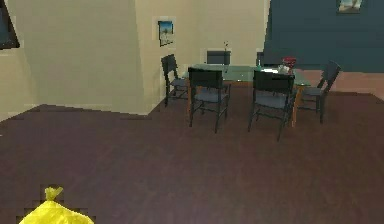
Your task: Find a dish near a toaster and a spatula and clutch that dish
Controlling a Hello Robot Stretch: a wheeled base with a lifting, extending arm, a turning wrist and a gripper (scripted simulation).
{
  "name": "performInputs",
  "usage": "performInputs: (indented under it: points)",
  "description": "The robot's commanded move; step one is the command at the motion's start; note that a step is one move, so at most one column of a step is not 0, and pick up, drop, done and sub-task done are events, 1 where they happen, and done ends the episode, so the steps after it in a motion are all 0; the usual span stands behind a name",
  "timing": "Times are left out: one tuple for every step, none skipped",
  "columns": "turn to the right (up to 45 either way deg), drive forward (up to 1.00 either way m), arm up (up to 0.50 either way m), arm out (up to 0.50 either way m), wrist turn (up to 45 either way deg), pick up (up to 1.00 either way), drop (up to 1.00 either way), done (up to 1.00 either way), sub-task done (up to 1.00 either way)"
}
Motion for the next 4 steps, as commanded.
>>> performInputs:
  points:
    - [0.0, 0.90, 0.00, 0.00, 0.0, 0.00, 0.00, 0.00, 0.00]
    - [-27.0, 0.00, 0.00, 0.00, 0.0, 0.00, 0.00, 0.00, 0.00]
    - [0.0, 0.40, 0.00, 0.00, 0.0, 0.00, 0.00, 0.00, 0.00]
    - [-45.0, 0.00, 0.00, 0.00, 0.0, 0.00, 0.00, 0.00, 0.00]
